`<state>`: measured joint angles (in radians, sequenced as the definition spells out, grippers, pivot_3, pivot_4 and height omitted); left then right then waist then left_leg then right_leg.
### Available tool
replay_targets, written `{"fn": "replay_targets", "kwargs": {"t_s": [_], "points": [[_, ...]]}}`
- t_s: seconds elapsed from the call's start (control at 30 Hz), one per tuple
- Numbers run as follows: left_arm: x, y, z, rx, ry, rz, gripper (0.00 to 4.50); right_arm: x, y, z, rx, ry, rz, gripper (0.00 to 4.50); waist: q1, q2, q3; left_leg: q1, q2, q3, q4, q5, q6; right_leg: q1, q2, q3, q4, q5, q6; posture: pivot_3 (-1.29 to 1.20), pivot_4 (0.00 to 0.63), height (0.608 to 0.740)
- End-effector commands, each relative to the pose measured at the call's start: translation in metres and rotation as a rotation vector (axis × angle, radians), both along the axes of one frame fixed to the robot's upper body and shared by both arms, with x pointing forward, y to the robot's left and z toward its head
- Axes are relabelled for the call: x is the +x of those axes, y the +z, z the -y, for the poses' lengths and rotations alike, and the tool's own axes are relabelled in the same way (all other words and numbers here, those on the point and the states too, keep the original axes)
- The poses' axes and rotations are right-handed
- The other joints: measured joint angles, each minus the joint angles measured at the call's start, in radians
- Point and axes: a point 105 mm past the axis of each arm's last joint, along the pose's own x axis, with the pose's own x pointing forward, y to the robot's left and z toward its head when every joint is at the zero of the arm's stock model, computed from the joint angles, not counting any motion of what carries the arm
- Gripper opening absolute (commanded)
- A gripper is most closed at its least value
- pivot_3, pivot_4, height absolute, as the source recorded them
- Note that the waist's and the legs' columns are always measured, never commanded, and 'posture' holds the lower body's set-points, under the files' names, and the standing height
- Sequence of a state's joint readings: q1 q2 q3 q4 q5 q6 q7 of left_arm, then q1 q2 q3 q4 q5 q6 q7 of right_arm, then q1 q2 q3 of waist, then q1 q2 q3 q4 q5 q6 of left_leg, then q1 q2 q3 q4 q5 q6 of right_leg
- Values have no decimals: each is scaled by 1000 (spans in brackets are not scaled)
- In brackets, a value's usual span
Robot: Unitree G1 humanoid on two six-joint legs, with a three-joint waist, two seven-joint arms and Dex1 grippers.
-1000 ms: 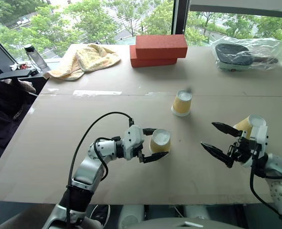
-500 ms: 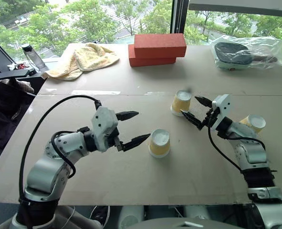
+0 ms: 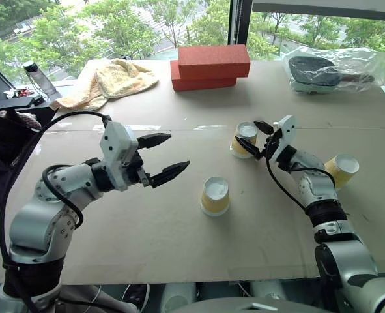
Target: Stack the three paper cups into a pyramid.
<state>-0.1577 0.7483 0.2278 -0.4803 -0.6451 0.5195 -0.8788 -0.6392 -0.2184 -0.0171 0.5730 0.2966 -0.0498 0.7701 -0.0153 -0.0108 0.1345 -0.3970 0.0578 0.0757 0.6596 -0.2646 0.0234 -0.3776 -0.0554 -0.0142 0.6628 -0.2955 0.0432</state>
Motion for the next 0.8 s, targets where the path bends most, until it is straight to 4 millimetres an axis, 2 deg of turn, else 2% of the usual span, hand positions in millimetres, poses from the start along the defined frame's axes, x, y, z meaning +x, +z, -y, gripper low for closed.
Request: {"fn": "replay_targets", "kwargs": {"t_s": [0.03, 0.1, 0.2, 0.23, 0.33, 0.47, 0.67, 0.8], "points": [[-6, 9, 3, -13, -55, 11, 4481, 2, 16, -2, 18, 14, 63, 4242, 0, 0, 0, 0, 0, 0, 0, 0, 0, 0, 0, 0, 0, 0, 0, 0, 150, 730], [-8, 9, 4, -15, -82, 2, 4500, 1, 16, -3, 28, 19, 64, 3741, 0, 0, 0, 0, 0, 0, 0, 0, 0, 0, 0, 0, 0, 0, 0, 0, 150, 730], [-9, 8, 5, -6, -98, -1, 4500, -2, 17, -4, 26, 31, 76, 2325, 0, 0, 0, 0, 0, 0, 0, 0, 0, 0, 0, 0, 0, 0, 0, 0, 150, 730], [-9, 8, 5, -3, -102, -2, 4500, -4, 16, -4, 8, 39, 81, 1994, 0, 0, 0, 0, 0, 0, 0, 0, 0, 0, 0, 0, 0, 0, 0, 0, 150, 730], [-9, 5, 6, 17, -119, -8, 4500, -10, 14, -2, -43, 55, 112, 1990, 1, 0, 0, 0, 0, 0, 0, 0, 0, 0, 0, 0, 0, 0, 0, 0, 150, 730], [-11, 4, 7, 37, -160, -8, 4500, -26, 21, 8, -5, 78, 129, 1990, 4, 0, 1, 0, 0, 0, -1, 0, 0, 0, -1, 0, 0, 0, 0, 0, 150, 730], [-23, -4, 18, 69, -287, -36, 4500, -92, 15, 25, -59, 217, 103, 1990, 8, 1, 1, -2, 0, -1, -1, 0, 0, 0, -1, 0, -2, 0, 0, 0, 150, 730], [-23, -8, 16, 100, -329, -53, 4500, -134, 2, 23, -92, 328, 52, 1990, -1, 1, 2, 0, 0, 0, -1, -1, 1, 0, 0, 2, 0, 0, 0, 0, 150, 730]]}}
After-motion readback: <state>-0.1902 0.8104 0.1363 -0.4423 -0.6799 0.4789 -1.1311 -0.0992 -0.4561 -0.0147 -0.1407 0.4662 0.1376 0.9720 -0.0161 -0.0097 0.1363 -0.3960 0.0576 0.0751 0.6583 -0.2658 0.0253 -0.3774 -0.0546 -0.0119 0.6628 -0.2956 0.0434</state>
